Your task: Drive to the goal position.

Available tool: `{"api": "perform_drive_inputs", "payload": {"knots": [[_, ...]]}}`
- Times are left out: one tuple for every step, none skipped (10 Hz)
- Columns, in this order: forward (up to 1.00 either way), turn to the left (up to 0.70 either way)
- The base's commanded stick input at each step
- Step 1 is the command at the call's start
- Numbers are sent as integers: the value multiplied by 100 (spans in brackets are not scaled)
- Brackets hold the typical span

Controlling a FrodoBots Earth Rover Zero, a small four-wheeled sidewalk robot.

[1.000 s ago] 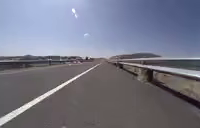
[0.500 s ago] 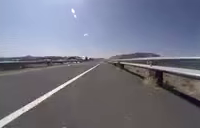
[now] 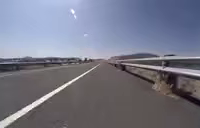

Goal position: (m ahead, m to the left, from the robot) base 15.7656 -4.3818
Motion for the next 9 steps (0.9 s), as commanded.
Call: {"api": "perform_drive_inputs", "payload": {"knots": [[100,0],[100,0],[100,0],[100,0],[100,0],[100,0],[100,0],[100,0],[100,0]]}}
